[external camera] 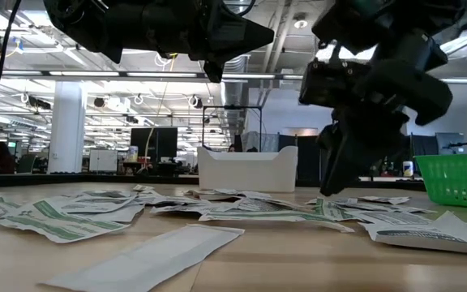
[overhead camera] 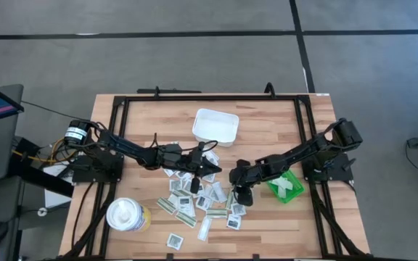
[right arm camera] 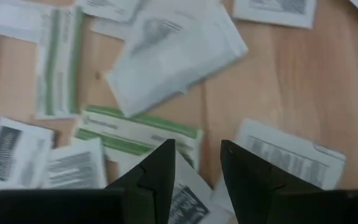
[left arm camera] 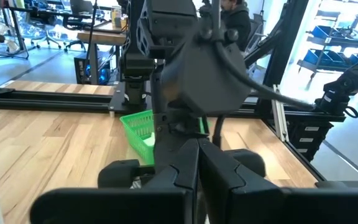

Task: Pick & Place First Aid Supplies
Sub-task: Put the bandage pack into the green bin

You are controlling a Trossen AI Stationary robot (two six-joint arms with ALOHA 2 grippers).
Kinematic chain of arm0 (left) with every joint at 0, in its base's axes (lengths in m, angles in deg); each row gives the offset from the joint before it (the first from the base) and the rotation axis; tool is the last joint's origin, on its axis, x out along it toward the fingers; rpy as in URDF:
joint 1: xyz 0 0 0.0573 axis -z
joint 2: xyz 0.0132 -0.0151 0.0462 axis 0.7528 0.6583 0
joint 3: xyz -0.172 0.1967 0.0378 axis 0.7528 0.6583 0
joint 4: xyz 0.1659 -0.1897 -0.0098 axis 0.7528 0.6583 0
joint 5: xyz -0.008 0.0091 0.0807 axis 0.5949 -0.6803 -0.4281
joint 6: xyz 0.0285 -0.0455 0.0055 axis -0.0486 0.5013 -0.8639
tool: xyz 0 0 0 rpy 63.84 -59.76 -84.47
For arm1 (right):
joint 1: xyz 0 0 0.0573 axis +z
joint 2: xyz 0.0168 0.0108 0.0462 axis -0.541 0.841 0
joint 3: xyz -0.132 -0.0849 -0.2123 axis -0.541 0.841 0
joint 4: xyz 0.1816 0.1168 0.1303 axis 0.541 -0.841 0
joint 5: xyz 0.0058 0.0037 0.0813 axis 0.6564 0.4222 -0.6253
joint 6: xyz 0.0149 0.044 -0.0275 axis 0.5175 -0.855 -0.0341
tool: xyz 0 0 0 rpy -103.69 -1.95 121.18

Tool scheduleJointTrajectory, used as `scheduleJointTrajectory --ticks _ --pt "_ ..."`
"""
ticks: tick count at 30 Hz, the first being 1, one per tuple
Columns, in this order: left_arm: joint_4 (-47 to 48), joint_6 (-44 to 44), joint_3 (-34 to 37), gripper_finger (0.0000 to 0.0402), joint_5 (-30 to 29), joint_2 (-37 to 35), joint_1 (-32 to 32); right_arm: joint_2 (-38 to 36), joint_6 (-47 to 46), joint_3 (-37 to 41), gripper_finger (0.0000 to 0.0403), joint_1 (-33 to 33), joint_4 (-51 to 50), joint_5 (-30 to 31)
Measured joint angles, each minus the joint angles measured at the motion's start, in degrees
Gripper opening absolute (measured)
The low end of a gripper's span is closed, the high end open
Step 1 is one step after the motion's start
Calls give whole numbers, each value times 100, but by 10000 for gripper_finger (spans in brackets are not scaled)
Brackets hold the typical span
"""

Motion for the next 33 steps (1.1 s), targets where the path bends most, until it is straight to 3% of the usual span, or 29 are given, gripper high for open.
scheduleJointTrajectory --ticks 20,33 --pt "0 0 0 12 -2 0 -2 7 -1 71 123 -41 616 -24" --pt "0 0 0 12 1 0 -2 7 -47 68 123 -36 476 -18"
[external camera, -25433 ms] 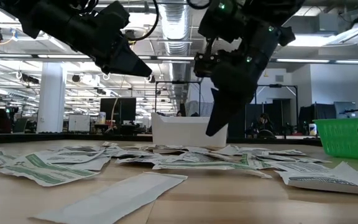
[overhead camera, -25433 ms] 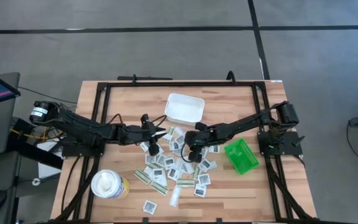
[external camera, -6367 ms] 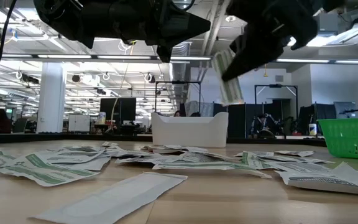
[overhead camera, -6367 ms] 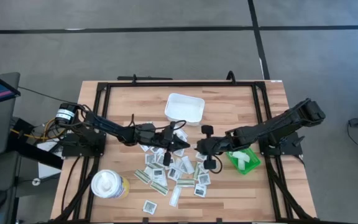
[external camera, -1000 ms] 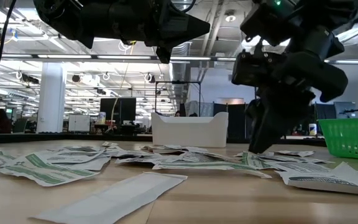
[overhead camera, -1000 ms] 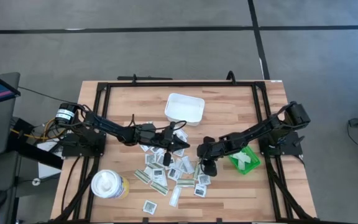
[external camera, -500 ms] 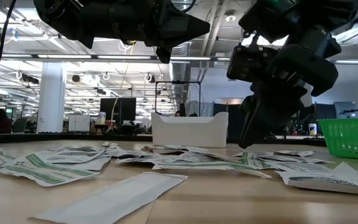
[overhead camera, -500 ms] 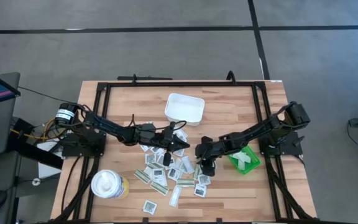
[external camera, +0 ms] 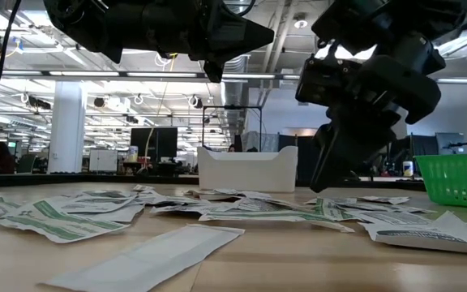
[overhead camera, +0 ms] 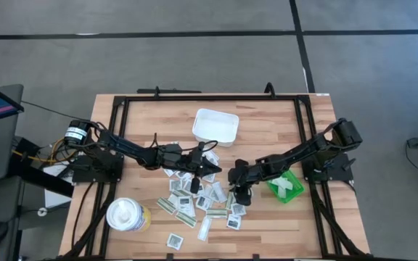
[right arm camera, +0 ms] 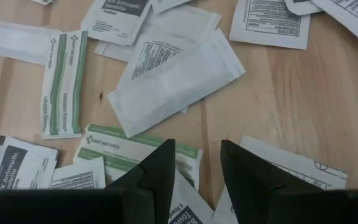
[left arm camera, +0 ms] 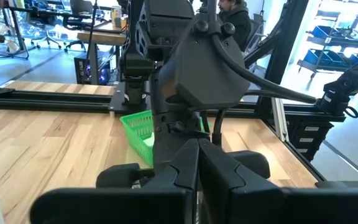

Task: Pick & Place First Aid Supplies
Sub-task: Put the bandage pack into the green bin

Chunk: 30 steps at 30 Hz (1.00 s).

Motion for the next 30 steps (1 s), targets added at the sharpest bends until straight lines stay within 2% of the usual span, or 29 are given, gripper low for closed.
scheduleJointTrajectory --ticks 13,20,26,28,30 --pt "0 0 0 12 -2 0 2 -76 0 -5 123 -4 92 21" --pt "0 0 0 12 -1 0 2 -594 3 -103 123 -98 -217 50" --pt "0 0 0 12 -2 0 2 -1192 197 -109 123 121 -277 896" --pt "1 0 0 12 0 0 2 -1205 135 -120 123 190 -268 1164" --pt "0 0 0 12 -1 0 2 -981 -11 -114 123 222 -178 1122"
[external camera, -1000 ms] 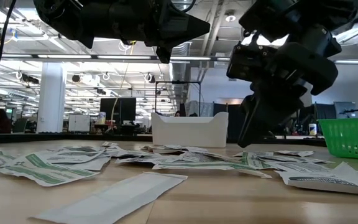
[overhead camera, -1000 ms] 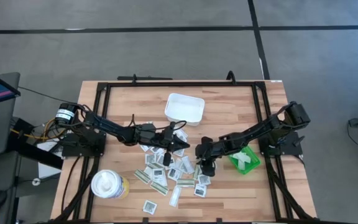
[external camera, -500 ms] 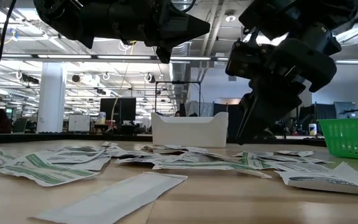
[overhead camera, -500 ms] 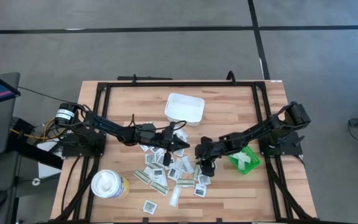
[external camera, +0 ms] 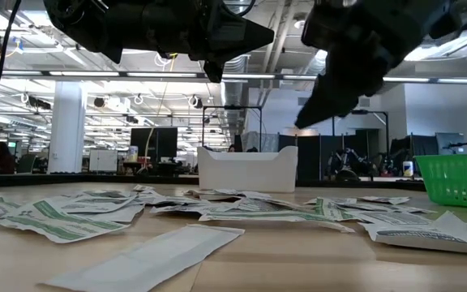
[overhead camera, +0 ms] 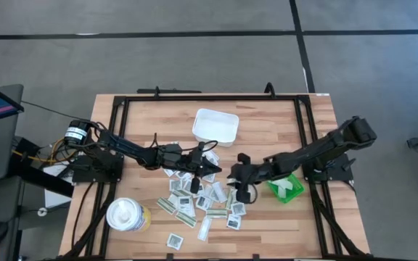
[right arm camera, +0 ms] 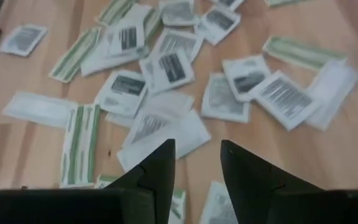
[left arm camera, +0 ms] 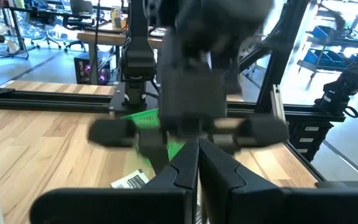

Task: Pick & Place First Aid Supplies
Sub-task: Put the bandage pack into the green bin

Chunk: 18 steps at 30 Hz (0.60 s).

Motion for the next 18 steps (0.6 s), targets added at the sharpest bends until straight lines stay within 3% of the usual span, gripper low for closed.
scheduleJointTrajectory --ticks 8,18 --pt "-21 13 2 12 1 -2 0 1226 -245 -97 123 60 478 -1317" --pt "-19 2 2 12 0 -4 0 1185 -271 -160 123 128 54 -905"
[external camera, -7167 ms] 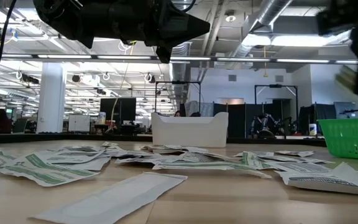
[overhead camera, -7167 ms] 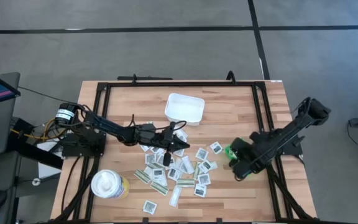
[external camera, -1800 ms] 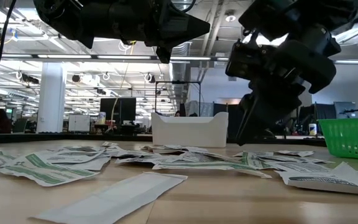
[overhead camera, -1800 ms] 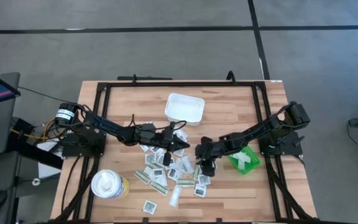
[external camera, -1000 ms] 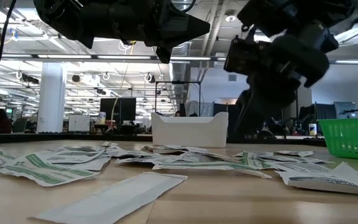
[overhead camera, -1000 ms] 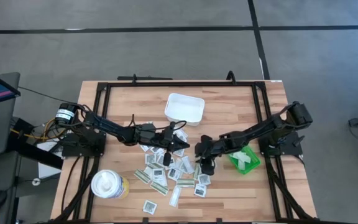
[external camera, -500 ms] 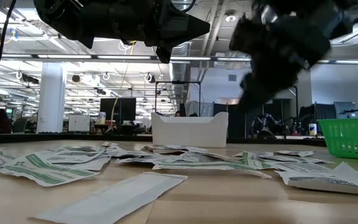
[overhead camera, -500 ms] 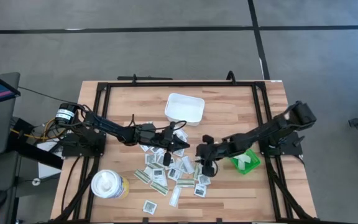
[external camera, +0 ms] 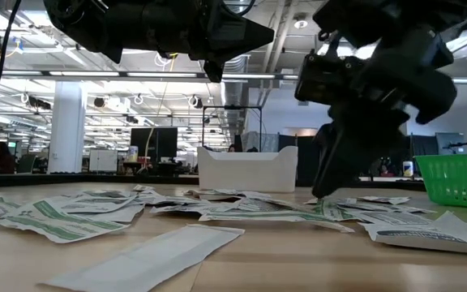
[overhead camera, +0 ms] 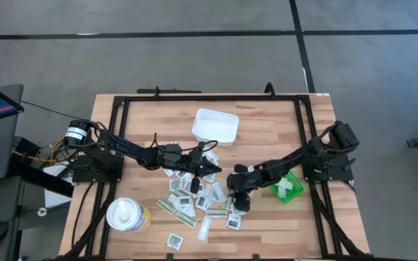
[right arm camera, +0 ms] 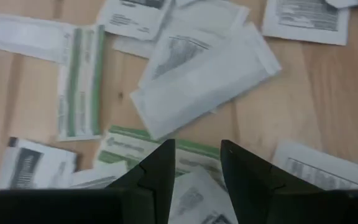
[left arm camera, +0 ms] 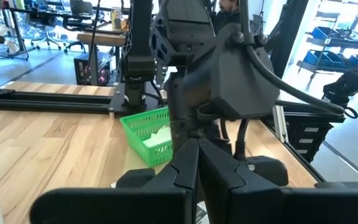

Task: Pick & Place First Aid Supplies
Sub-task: Put the bandage pack into the green bin

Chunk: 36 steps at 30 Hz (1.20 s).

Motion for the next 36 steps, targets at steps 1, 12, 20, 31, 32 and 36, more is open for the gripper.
scheduleJointTrajectory --ticks 1,12,20,31,32,36 --pt "0 0 0 12 0 1 0 1 2 -1 123 9 -35 -5" --pt "2 -2 0 12 0 2 -1 -59 169 6 111 -6 -505 225" --pt "2 -2 0 12 -2 2 -2 -636 176 7 107 156 -688 888" --pt "4 -2 0 12 -1 2 -1 34 -104 5 107 12 -516 297" --pt "4 -2 0 12 0 2 0 88 -95 3 107 -39 -455 238" --pt "4 -2 0 12 -1 2 0 131 -36 -4 107 -173 -402 215"
